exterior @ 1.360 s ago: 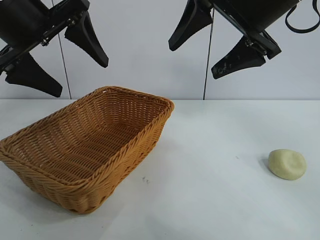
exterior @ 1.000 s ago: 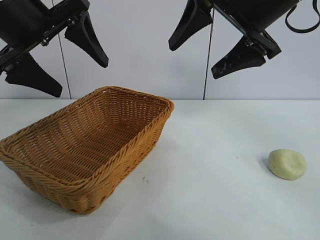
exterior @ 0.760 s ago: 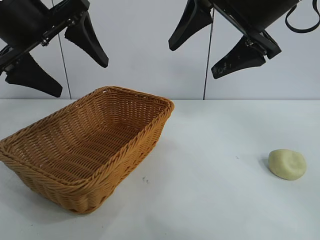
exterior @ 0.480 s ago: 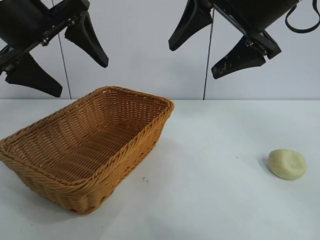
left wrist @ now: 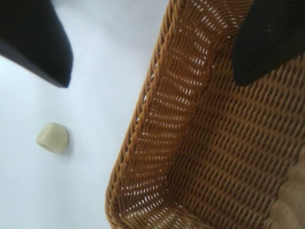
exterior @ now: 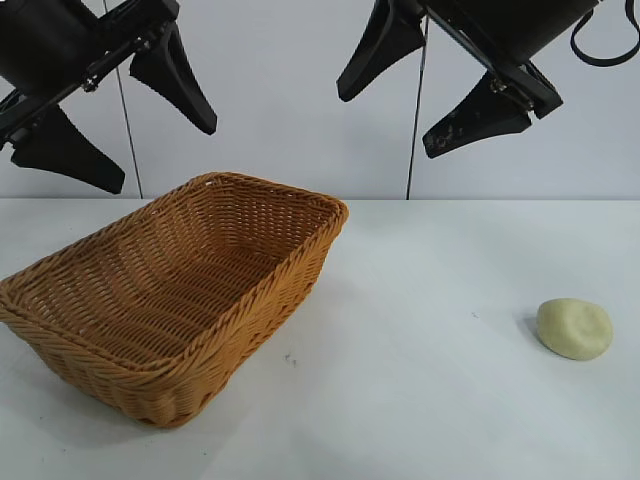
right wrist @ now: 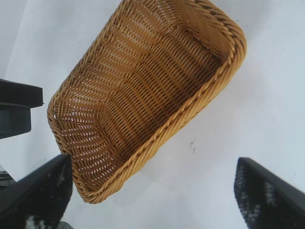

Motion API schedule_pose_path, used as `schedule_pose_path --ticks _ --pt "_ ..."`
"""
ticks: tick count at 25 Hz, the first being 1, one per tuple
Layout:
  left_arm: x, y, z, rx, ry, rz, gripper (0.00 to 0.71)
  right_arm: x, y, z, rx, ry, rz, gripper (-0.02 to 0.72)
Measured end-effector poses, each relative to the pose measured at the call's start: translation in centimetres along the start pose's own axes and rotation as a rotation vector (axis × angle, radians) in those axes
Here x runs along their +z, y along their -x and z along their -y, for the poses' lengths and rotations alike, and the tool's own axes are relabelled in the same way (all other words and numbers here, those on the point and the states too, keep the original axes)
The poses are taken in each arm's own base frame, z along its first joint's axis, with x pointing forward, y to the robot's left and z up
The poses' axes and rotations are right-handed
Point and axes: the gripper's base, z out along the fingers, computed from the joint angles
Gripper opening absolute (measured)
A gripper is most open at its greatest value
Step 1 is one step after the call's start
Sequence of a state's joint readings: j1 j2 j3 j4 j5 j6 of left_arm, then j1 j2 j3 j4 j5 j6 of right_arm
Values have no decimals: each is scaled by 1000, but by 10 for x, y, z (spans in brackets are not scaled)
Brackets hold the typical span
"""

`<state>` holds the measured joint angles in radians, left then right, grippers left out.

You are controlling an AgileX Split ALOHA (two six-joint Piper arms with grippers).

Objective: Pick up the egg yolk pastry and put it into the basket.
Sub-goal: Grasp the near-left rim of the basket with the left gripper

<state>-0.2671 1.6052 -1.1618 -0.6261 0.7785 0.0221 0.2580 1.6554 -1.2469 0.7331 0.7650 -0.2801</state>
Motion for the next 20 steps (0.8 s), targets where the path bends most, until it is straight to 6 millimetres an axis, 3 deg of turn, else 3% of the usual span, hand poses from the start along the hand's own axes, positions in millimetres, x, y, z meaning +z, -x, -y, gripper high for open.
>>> schedule_pose_path --ticks 8,13,20 --pt "-31 -23 1 -182 139 81 696 0 0 0 0 0 0 633" --pt "-30 -41 3 -356 278 121 696 0 0 0 0 0 0 633" --pt "-30 -44 -1 -653 332 177 696 0 0 0 0 0 0 633"
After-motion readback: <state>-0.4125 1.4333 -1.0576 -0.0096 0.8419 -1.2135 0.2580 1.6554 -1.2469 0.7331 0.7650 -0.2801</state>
